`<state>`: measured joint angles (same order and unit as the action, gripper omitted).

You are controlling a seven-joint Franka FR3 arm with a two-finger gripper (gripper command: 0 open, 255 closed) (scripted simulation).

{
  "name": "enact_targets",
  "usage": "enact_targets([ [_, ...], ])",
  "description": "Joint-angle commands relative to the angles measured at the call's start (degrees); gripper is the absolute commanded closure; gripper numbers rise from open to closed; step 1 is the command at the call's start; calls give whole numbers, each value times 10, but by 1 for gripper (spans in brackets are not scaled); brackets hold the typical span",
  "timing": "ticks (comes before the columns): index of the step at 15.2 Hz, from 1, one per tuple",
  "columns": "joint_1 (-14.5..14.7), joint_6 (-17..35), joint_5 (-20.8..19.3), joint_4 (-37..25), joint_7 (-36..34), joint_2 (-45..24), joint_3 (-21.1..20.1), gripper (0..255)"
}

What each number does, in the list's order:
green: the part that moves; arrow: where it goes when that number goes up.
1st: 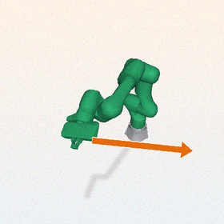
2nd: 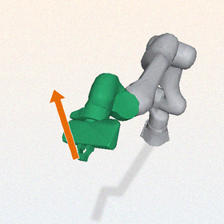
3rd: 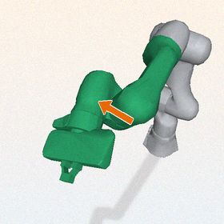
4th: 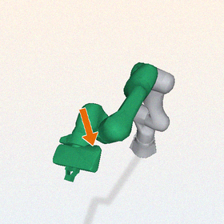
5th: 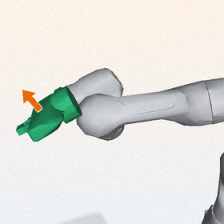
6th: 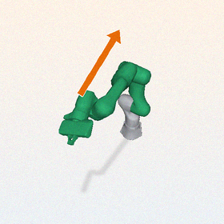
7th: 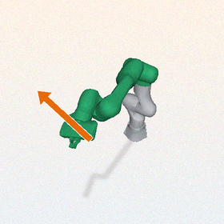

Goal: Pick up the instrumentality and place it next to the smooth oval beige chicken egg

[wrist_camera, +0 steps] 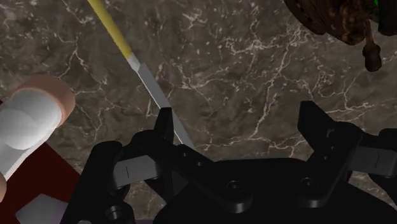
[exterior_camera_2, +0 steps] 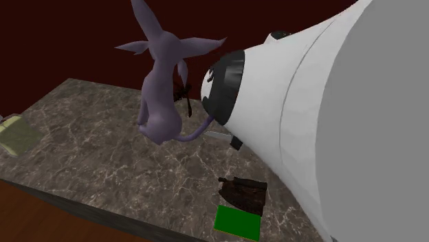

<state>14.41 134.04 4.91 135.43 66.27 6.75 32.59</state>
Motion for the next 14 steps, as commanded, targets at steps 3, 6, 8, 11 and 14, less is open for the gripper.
enact_targets([
  [3, 9, 25, 90, -58, 147, -118, 14, 0],
  [6, -10, 32, 149, -109, 242, -200, -5, 0],
  [8, -29, 34, 178, -146, 296, -252, -24, 0],
  [11, -58, 35, 204, -203, 360, -322, -54, 0],
  [14, -64, 50, 217, -205, 368, -340, -64, 0],
])
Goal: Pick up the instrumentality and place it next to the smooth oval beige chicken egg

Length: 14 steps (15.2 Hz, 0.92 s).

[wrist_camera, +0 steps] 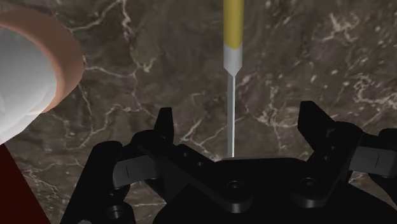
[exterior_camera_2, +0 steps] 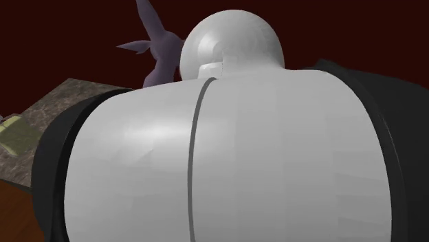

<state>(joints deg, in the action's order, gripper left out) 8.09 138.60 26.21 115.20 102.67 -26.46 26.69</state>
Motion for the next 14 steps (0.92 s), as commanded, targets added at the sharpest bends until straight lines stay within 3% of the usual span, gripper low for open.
enact_targets([
  [1, -3, 9, 9, -3, 7, -14, -8, 0],
  [13, -9, 26, 25, -6, 17, -36, -20, 0],
  [14, -10, 26, 25, -6, 17, -36, -20, 255],
])
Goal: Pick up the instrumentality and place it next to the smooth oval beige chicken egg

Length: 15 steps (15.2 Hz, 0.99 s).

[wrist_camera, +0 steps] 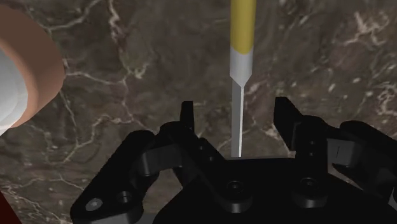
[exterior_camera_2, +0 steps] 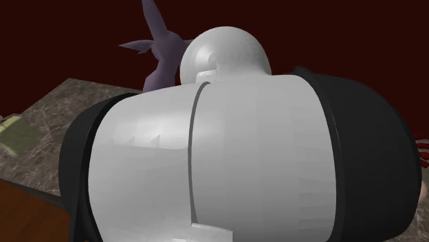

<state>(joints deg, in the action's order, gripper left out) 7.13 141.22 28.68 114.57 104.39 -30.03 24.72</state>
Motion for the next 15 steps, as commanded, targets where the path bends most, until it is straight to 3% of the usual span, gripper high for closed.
enact_targets([
  [1, 0, 0, 0, 0, 0, 0, 0, 255],
  [9, 0, 0, 0, 0, 0, 0, 0, 255],
  [15, 14, -30, -27, 2, -20, 35, 18, 255],
])
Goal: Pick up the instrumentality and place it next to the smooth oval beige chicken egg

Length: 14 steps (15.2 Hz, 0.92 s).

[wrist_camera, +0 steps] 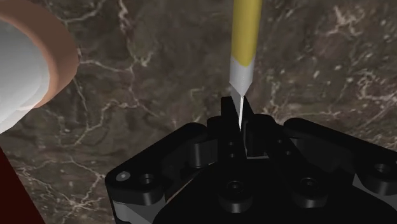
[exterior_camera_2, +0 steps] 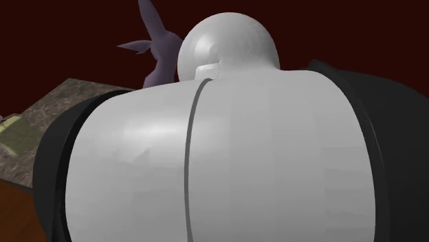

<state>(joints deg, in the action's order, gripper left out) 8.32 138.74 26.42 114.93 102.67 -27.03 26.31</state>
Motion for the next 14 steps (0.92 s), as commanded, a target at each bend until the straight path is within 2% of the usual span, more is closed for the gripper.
enact_targets([
  [1, 4, -10, -9, -2, -6, 11, 5, 255],
  [14, 26, -81, -65, -15, -49, 79, 37, 255],
])
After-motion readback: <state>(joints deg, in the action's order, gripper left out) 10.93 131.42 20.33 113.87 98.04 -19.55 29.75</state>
